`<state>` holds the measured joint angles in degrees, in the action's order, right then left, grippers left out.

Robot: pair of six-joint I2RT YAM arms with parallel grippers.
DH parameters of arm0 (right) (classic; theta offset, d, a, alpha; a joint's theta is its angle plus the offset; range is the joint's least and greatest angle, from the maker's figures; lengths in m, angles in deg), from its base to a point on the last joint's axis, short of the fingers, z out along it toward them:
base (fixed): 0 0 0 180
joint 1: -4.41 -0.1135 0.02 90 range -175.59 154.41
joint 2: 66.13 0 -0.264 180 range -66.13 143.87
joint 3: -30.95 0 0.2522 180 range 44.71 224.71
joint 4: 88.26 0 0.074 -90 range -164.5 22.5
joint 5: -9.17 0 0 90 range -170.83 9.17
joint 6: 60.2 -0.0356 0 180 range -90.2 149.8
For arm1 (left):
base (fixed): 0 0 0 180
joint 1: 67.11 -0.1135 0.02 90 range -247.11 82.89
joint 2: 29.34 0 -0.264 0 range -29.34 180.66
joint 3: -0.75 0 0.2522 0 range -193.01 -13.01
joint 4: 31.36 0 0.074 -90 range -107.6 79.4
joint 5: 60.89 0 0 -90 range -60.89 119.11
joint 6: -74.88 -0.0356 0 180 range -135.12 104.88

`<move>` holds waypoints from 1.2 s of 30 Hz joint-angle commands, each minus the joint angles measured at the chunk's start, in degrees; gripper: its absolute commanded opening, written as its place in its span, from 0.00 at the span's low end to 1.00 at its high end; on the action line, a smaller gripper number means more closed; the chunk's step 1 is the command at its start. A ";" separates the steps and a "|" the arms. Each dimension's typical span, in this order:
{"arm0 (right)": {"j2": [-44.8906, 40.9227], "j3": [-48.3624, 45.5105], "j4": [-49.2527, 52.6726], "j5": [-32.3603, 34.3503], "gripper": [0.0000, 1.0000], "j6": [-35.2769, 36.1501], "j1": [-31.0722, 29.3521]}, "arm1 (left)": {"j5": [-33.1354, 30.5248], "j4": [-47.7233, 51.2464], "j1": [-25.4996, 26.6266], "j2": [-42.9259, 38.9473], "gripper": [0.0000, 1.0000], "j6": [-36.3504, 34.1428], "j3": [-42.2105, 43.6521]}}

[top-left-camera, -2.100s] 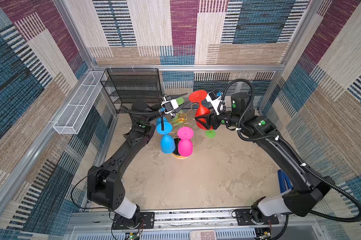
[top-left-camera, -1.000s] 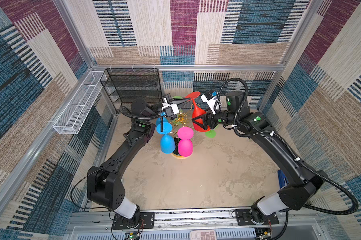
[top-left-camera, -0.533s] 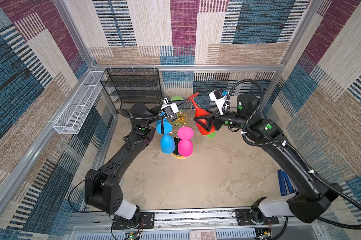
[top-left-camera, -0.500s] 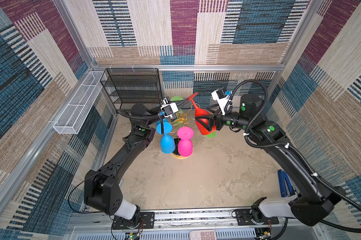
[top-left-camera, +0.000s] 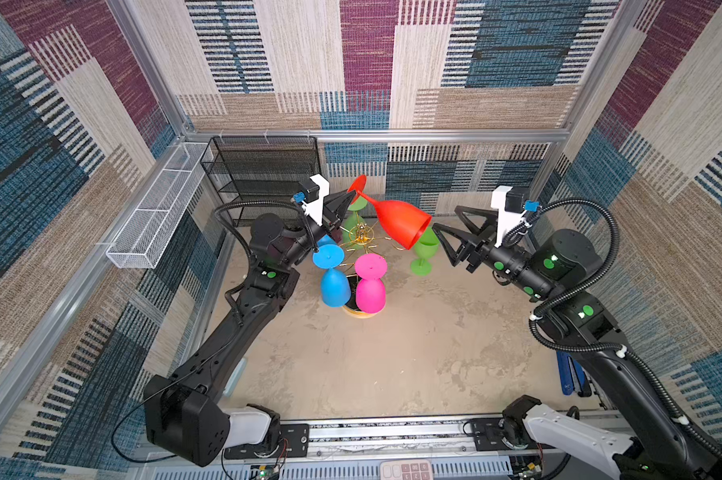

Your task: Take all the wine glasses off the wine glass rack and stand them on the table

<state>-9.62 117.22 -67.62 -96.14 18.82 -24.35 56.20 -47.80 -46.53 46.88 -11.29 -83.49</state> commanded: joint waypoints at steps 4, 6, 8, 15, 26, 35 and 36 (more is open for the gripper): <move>0.72 -0.96 -2.06 2.06 0.64 -2.99 0.27 | -1.73 6.02 -0.28 -0.55 0.00 8.04 -0.86; 1.48 -0.96 -1.95 1.46 0.60 -3.38 0.34 | -1.87 7.22 -0.44 -0.49 0.00 9.04 -1.15; 2.41 -0.93 -1.80 1.23 0.57 -3.89 0.29 | -1.49 7.42 -0.54 -0.48 0.00 9.85 -1.17; 6.66 -0.44 -2.24 -0.10 0.51 -5.11 0.32 | -0.44 8.77 -0.85 -0.37 0.00 11.32 -1.95; 12.99 2.52 -5.17 -5.12 0.34 -6.47 0.36 | 1.33 9.53 -1.20 0.05 0.00 12.92 -2.38; 15.17 3.93 -5.21 -7.59 0.00 -6.95 0.29 | 2.04 8.55 -1.33 0.76 0.00 12.63 -2.33; 15.18 4.11 -5.04 -7.28 0.00 -6.96 0.36 | 2.05 8.09 -1.42 0.72 0.00 12.46 -2.13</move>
<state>5.59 120.46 -70.49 -101.85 12.52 -23.82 57.58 -37.57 -47.84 47.54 0.95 -85.56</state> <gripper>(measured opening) 0.062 0.064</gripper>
